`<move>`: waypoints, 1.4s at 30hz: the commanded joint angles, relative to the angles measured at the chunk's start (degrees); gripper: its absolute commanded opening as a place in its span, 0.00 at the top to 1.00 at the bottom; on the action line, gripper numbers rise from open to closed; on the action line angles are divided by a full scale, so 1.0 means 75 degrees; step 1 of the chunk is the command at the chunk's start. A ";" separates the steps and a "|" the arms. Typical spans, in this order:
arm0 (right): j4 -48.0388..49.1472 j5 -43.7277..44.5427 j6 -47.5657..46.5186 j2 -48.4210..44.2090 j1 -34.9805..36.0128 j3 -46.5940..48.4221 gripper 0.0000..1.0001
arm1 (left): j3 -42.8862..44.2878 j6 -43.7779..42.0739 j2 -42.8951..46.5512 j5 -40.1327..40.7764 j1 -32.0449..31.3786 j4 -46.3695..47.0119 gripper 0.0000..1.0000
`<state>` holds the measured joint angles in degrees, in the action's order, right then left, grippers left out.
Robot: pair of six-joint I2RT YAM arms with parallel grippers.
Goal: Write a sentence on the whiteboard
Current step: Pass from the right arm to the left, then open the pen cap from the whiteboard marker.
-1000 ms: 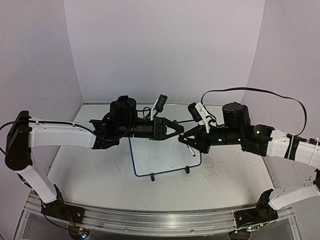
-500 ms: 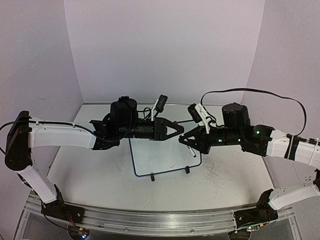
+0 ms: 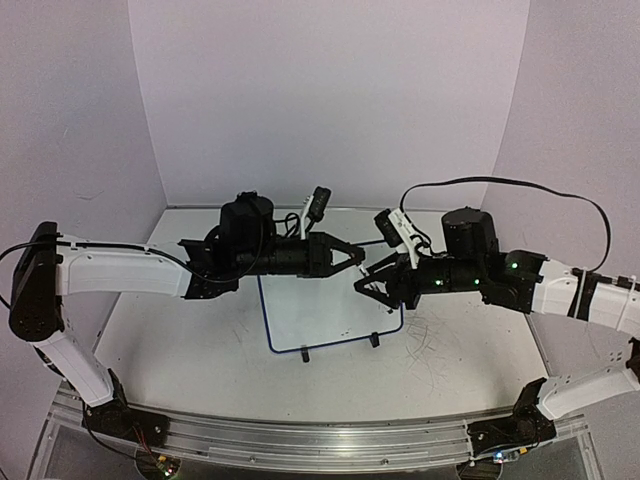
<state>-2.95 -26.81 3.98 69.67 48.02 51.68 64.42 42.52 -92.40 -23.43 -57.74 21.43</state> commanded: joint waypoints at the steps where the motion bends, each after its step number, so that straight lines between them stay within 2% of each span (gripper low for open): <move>1: 0.0320 0.0956 0.0407 -0.0330 0.0057 -0.0018 0.19 | 0.0062 -0.0027 0.0636 0.0431 0.0108 0.0213 1.00; 2: 0.0320 0.1325 0.0630 -0.0363 0.0055 0.0003 0.05 | -0.0018 -0.0031 0.0788 0.0576 0.0129 0.0213 1.00; 4: 0.0663 0.1769 0.1189 -0.0581 0.0049 -0.0075 0.02 | -0.0205 0.0077 0.1130 0.0932 0.0244 0.0224 1.00; 7: 0.2245 0.1747 0.2119 -0.1164 0.0053 -0.0663 0.02 | -0.0389 0.0223 0.1615 0.1440 0.0386 0.0240 1.00; 11: 0.3885 0.2550 0.3806 -0.1369 0.0048 -0.1249 0.02 | -0.0582 0.0465 0.2065 0.1948 0.0421 0.0547 1.00; 16: 0.4738 0.1293 0.3673 -0.0580 0.0052 -0.0764 0.02 | -0.0914 0.0988 0.2323 0.2058 0.0432 0.1779 1.00; 20: 0.6668 0.0808 0.4107 -0.0182 0.0060 -0.0992 0.06 | -0.1026 0.1492 0.2190 0.1853 0.0432 0.2672 1.00; 24: 0.8099 0.0510 0.4257 0.0353 0.0142 -0.0787 0.18 | -0.1062 0.1942 0.1981 0.1789 0.0432 0.3401 1.00; 28: 0.8124 0.0249 0.4210 0.0719 0.0191 -0.0292 0.27 | -0.0777 0.2044 0.1682 0.1444 0.0433 0.3460 1.00; 30: 0.7905 0.0349 0.4158 0.0736 0.0193 -0.0157 0.41 | -0.0754 0.2069 0.1614 0.1358 0.0431 0.3459 1.00; 35: 0.7090 0.0355 0.4074 0.0897 0.0195 0.0219 0.56 | -0.0850 0.2080 0.1569 0.1331 0.0433 0.3493 1.00; 38: 0.7165 0.0251 0.4186 0.0960 0.0191 0.0205 0.58 | -0.0862 0.2022 0.1603 0.1319 0.0433 0.3507 1.00; 42: 0.6910 0.0190 0.4138 0.1070 0.0192 0.0331 0.55 | -0.0798 0.1983 0.1582 0.1207 0.0432 0.3508 1.00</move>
<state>49.82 -23.78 35.06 76.71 49.28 51.30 56.55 57.47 -80.90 -12.52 -54.54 44.12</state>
